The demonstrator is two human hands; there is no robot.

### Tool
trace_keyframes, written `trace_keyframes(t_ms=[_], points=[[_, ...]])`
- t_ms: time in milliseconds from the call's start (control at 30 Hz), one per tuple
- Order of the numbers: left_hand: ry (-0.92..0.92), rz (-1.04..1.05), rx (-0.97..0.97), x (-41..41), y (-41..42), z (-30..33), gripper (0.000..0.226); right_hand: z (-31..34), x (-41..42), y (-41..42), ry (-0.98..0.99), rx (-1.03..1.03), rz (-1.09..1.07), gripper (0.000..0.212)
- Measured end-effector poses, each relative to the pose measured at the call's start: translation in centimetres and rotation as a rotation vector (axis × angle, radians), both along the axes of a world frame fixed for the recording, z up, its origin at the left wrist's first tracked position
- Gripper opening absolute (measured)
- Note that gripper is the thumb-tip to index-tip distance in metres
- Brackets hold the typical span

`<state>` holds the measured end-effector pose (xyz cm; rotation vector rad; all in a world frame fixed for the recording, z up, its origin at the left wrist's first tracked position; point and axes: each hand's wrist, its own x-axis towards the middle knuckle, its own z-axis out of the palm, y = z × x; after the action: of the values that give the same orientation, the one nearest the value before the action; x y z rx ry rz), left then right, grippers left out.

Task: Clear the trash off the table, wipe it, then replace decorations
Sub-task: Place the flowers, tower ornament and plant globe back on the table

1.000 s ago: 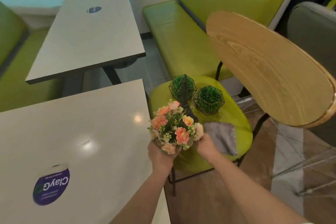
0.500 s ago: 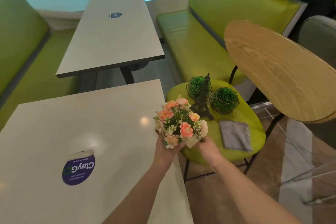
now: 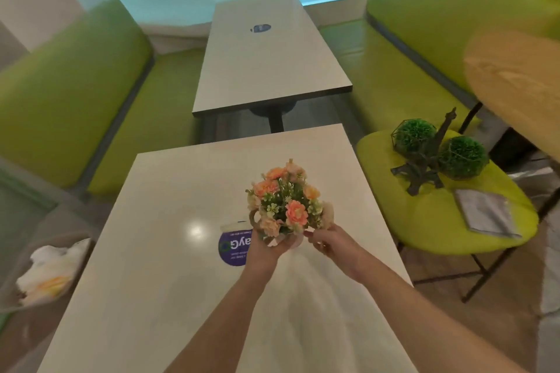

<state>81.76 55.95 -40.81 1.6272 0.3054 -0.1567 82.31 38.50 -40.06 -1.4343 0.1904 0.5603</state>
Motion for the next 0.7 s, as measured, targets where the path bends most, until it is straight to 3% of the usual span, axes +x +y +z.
trace_keyframes(t_ms=[167, 433, 567, 700], points=[[-0.01, -0.068, 0.017, -0.5, 5.8, -0.6, 0.074, -0.8, -0.5, 6.7, -0.043, -0.085, -0.079, 0.075], [-0.02, -0.15, 0.016, -1.2, 12.4, -1.2, 0.056, -2.5, -0.7, 13.5, -0.049, -0.085, -0.085, 0.063], [0.046, -0.126, 0.032, -1.0, 14.1, -1.8, 0.07, -3.6, -0.4, 14.9, -0.039, -0.111, -0.093, 0.067], [0.054, -0.116, 0.013, -0.9, 14.7, -1.8, 0.07, -4.1, -0.3, 15.8, -0.042, -0.126, -0.097, 0.062]])
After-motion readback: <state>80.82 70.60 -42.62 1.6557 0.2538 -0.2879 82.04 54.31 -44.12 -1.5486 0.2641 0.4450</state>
